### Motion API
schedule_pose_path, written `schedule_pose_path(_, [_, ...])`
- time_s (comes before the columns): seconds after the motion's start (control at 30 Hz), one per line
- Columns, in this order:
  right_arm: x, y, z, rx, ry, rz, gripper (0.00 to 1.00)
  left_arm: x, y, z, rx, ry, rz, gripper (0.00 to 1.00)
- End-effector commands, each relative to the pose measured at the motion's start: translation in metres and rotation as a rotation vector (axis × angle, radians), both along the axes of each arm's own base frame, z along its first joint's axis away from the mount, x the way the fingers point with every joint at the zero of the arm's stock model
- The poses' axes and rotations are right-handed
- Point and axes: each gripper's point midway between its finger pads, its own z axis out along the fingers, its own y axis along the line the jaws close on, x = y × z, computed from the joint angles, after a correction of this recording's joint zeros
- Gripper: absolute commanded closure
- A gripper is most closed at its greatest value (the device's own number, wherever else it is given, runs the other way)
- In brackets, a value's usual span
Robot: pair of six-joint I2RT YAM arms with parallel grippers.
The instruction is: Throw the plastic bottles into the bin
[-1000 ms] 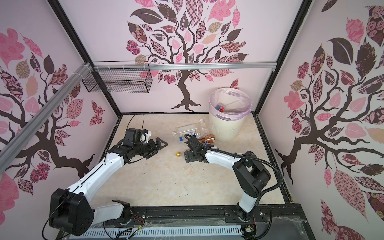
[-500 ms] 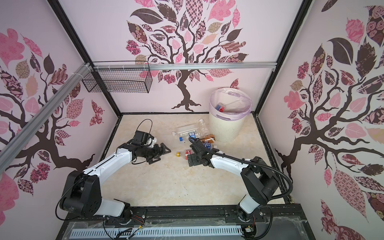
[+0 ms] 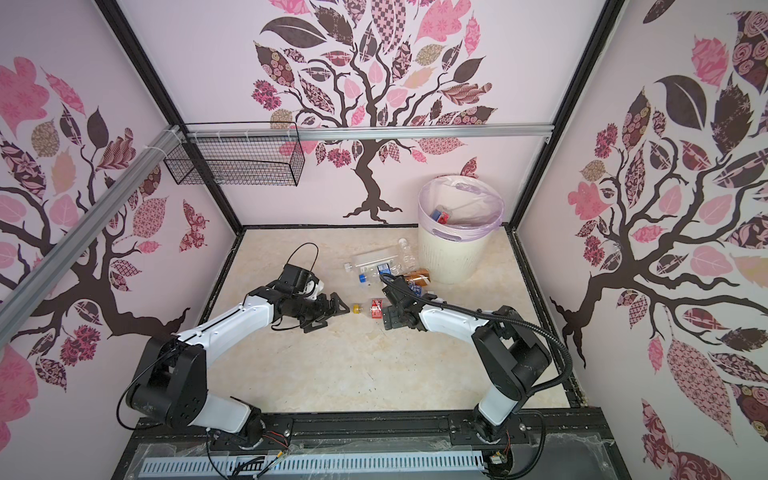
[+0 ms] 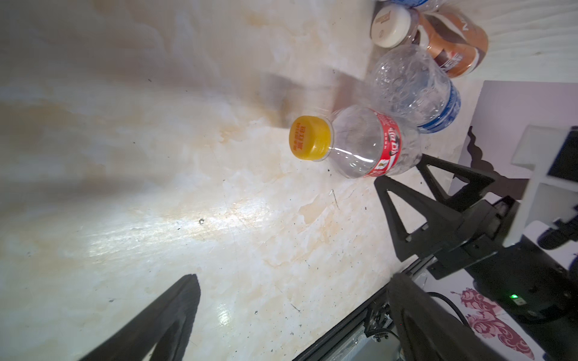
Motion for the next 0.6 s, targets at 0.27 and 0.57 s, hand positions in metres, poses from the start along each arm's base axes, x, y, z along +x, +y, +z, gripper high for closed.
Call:
schedule_pose_path(0.27, [0.02,-0.016,0.009,-0.041,-0.035,-0.036,0.01,0.022,-0.018,0.004,0.124,-0.067,-0.125,0.02])
schedule_pose_path(0.57, [0.018,-0.026,0.017,-0.031,-0.046,-0.047,0.01,0.037,-0.017,0.005,0.25,-0.129,-0.227,0.03])
